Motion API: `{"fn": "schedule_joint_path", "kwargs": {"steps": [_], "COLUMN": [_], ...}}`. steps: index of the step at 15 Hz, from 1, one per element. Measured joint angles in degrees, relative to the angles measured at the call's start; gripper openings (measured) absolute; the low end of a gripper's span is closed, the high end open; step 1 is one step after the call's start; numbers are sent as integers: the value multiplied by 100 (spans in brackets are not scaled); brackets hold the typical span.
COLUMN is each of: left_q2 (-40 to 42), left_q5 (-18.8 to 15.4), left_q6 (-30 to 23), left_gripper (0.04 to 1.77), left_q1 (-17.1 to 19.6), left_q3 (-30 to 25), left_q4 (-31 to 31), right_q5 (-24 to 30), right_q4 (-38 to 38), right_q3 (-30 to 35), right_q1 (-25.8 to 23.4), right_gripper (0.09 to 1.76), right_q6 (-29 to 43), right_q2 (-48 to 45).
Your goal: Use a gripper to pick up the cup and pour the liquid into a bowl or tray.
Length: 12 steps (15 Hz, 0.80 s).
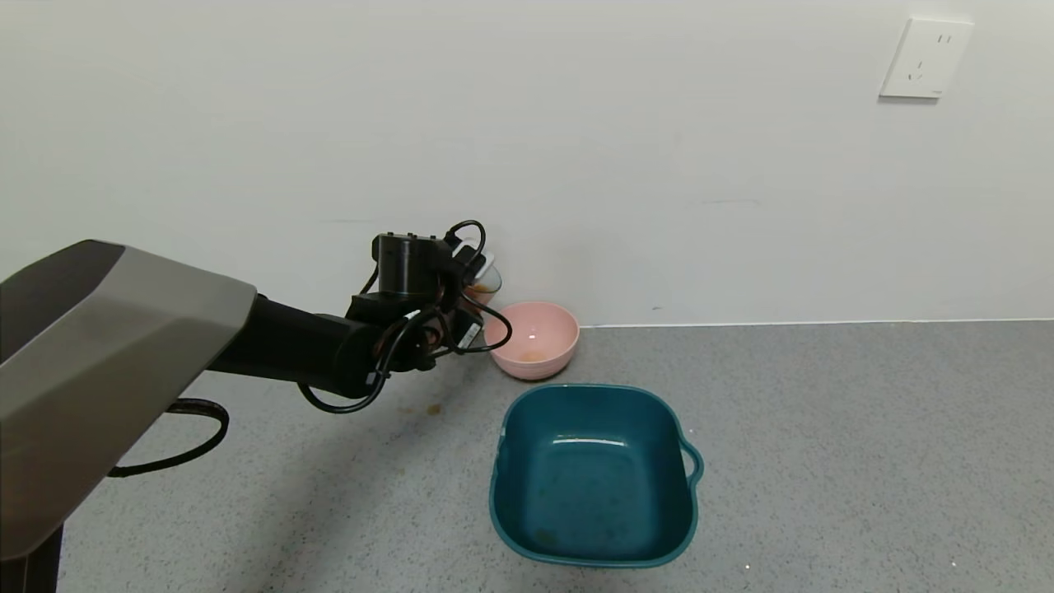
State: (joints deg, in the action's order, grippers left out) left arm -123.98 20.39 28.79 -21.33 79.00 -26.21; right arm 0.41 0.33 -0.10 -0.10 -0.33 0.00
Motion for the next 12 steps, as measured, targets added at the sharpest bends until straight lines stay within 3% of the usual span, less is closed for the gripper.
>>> {"fn": "schedule_joint_path", "kwargs": {"steps": [8,12], "left_q2": [-72,-194], "left_q5": [304,614], "left_q6": [276,541], "left_gripper": [124,124], "left_q1": [-201,-245], "left_q3": [634,1039], "left_q4": [817,1207], "right_q5": [0,0], "right_q4": [-6,-26], "right_q3": [0,10], "right_q1": [0,0], "right_gripper": [171,171], "right_q6": [0,0], "right_q2": [0,0]}}
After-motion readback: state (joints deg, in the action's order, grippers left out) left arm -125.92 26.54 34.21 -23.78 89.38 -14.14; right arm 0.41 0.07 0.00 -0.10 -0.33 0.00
